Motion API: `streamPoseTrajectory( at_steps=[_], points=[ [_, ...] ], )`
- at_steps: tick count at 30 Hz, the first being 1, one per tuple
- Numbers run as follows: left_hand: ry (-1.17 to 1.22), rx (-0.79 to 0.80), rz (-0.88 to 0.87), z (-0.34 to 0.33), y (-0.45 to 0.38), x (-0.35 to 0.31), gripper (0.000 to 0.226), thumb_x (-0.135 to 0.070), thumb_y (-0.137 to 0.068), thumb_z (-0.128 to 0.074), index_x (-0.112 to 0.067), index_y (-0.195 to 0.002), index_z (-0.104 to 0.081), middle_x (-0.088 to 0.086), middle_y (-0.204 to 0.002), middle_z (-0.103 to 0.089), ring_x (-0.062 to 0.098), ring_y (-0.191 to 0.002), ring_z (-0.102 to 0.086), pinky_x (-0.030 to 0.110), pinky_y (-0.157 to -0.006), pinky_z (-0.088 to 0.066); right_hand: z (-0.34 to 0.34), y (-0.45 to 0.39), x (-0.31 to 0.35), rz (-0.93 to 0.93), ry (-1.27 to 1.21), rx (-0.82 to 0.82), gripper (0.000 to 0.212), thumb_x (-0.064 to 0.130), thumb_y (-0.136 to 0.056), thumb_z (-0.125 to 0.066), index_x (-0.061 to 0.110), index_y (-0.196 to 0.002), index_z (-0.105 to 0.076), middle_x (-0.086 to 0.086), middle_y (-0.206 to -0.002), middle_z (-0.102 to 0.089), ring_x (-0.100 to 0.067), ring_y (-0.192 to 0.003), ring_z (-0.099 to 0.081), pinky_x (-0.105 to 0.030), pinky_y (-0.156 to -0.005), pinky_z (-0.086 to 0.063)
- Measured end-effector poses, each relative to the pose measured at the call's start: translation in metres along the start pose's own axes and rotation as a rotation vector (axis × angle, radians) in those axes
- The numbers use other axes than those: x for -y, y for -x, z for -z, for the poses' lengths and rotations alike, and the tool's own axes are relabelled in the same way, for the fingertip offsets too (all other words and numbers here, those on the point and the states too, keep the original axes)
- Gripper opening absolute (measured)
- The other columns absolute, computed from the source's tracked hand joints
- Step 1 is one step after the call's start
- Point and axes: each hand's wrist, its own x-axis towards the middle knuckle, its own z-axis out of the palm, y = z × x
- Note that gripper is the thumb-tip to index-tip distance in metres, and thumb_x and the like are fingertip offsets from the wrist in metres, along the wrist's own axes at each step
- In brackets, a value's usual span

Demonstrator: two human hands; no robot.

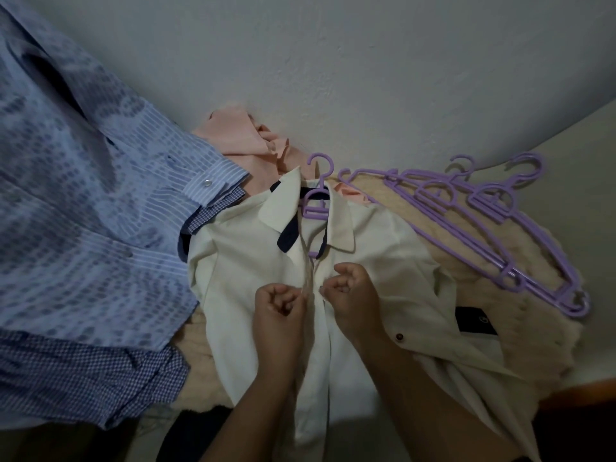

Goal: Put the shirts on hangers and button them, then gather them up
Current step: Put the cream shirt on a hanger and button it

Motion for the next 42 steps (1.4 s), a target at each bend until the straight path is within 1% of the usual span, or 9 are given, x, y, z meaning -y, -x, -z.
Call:
streamPoseTrajectory(
  at_steps=[3, 6, 10, 18, 22, 25, 29, 34, 42],
  points=[
    [0.037, 0.0, 0.011, -0.003, -0.002, -0.005, 0.022, -0.009, -0.084, -0.07, -0.021, -0.088, -0.052, 0.001, -0.083, -0.068, 0.003, -0.068, -0.063, 0.013, -0.064, -0.05, -0.001, 0.002, 0.005, -0.019, -0.021, -0.02, 0.031, -0.003, -0.081, -0.066, 0.013, -0.103, -0.051, 0.0, -0.074, -0.06, 0.006, -0.058, -0.056, -0.006, -0.061, -0.044],
    [0.098, 0.019, 0.051, -0.006, -0.003, -0.006, 0.023, -0.007, -0.084, -0.069, -0.022, -0.091, -0.053, 0.0, -0.085, -0.07, 0.009, -0.074, -0.067, 0.021, -0.07, -0.053, -0.003, 0.006, 0.011, -0.103, -0.157, -0.037, 0.027, -0.004, -0.081, -0.064, 0.011, -0.101, -0.055, -0.001, -0.073, -0.063, -0.002, -0.059, -0.058, -0.014, -0.059, -0.048],
    [0.104, 0.061, 0.049, -0.007, -0.003, -0.011, 0.019, -0.01, -0.087, -0.068, -0.028, -0.093, -0.064, -0.007, -0.088, -0.071, 0.003, -0.083, -0.068, 0.012, -0.072, -0.051, -0.003, 0.008, 0.02, -0.137, -0.283, -0.046, 0.016, -0.004, -0.084, -0.061, 0.004, -0.098, -0.063, -0.007, -0.077, -0.067, -0.015, -0.066, -0.063, -0.021, -0.063, -0.054],
    [0.102, 0.121, 0.021, -0.01, -0.002, -0.021, 0.027, -0.013, -0.09, -0.064, -0.031, -0.109, -0.065, -0.025, -0.089, -0.067, -0.014, -0.086, -0.062, 0.006, -0.076, -0.048, 0.003, 0.006, 0.032, -0.071, -0.242, 0.005, 0.014, -0.002, -0.085, -0.061, 0.009, -0.09, -0.068, 0.0, -0.075, -0.068, -0.003, -0.064, -0.063, -0.014, -0.065, -0.052],
    [0.065, 0.059, -0.017, -0.01, -0.002, -0.021, 0.024, -0.018, -0.09, -0.065, -0.035, -0.106, -0.067, -0.025, -0.09, -0.068, -0.011, -0.09, -0.062, 0.011, -0.082, -0.05, 0.004, 0.003, 0.031, -0.021, -0.145, 0.002, 0.015, -0.001, -0.083, -0.065, 0.014, -0.087, -0.068, -0.003, -0.08, -0.069, -0.01, -0.074, -0.066, -0.023, -0.077, -0.054],
    [0.088, 0.006, -0.078, -0.01, -0.001, -0.026, 0.028, -0.009, -0.089, -0.065, -0.028, -0.109, -0.065, -0.015, -0.095, -0.068, -0.006, -0.089, -0.063, 0.009, -0.081, -0.049, 0.003, 0.003, 0.033, 0.018, -0.146, 0.009, 0.02, -0.003, -0.083, -0.064, 0.017, -0.083, -0.065, 0.001, -0.074, -0.067, -0.002, -0.066, -0.063, -0.018, -0.069, -0.052],
    [0.026, 0.026, -0.168, -0.013, -0.001, -0.031, 0.028, -0.007, -0.088, -0.066, -0.026, -0.107, -0.063, -0.013, -0.096, -0.067, -0.006, -0.09, -0.063, 0.007, -0.081, -0.048, 0.002, 0.003, 0.035, 0.084, -0.132, -0.016, 0.031, -0.004, -0.081, -0.064, 0.027, -0.08, -0.06, 0.0, -0.074, -0.065, -0.014, -0.072, -0.063, -0.03, -0.074, -0.055],
    [0.026, 0.062, -0.144, -0.013, -0.007, -0.032, 0.03, -0.007, -0.087, -0.066, -0.021, -0.114, -0.063, -0.01, -0.097, -0.069, -0.006, -0.089, -0.064, 0.008, -0.081, -0.048, 0.004, 0.002, 0.04, 0.1, -0.214, 0.011, 0.03, -0.009, -0.08, -0.063, 0.019, -0.084, -0.053, -0.005, -0.078, -0.063, -0.017, -0.074, -0.062, -0.029, -0.073, -0.054],
    [0.065, 0.055, -0.121, -0.011, -0.006, -0.034, 0.029, -0.008, -0.087, -0.066, -0.019, -0.114, -0.063, -0.007, -0.097, -0.071, -0.006, -0.088, -0.065, 0.007, -0.079, -0.048, 0.001, -0.002, 0.034, 0.137, -0.143, -0.02, 0.033, -0.007, -0.082, -0.061, 0.024, -0.082, -0.053, -0.003, -0.078, -0.062, -0.02, -0.078, -0.063, -0.04, -0.082, -0.055]
  ],
)
